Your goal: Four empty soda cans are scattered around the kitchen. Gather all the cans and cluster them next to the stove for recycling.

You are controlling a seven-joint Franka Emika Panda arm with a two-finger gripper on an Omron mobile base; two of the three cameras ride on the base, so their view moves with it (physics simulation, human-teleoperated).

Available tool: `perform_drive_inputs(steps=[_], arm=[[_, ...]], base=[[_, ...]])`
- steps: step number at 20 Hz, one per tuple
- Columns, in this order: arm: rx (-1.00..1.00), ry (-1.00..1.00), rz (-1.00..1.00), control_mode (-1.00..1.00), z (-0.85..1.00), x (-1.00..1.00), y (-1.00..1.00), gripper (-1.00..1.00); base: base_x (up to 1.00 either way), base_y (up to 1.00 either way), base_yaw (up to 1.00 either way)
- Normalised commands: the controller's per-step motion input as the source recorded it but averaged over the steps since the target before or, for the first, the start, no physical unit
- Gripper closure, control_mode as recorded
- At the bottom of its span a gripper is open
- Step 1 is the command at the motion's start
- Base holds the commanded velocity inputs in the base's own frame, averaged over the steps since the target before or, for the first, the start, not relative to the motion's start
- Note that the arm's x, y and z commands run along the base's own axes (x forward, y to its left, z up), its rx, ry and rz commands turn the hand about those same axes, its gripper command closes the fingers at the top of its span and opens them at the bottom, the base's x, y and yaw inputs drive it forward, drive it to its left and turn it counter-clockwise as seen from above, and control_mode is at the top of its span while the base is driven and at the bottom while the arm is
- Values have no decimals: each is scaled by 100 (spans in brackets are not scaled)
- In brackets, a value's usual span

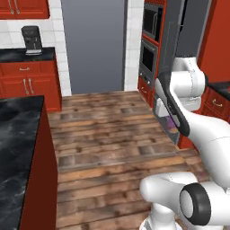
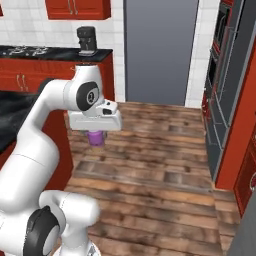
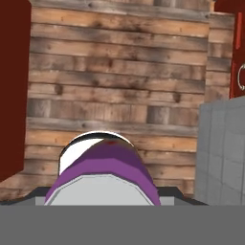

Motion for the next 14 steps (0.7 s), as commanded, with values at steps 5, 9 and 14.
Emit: perform_drive_inputs(steps=[5, 9, 14], arm=[[0, 0, 0, 100, 0, 0, 0, 100], [0, 0, 0, 100, 0, 0, 0, 100], [0, 0, 0, 100, 0, 0, 0, 100]], base=[[100, 0, 0], [100, 0, 0], [100, 0, 0]])
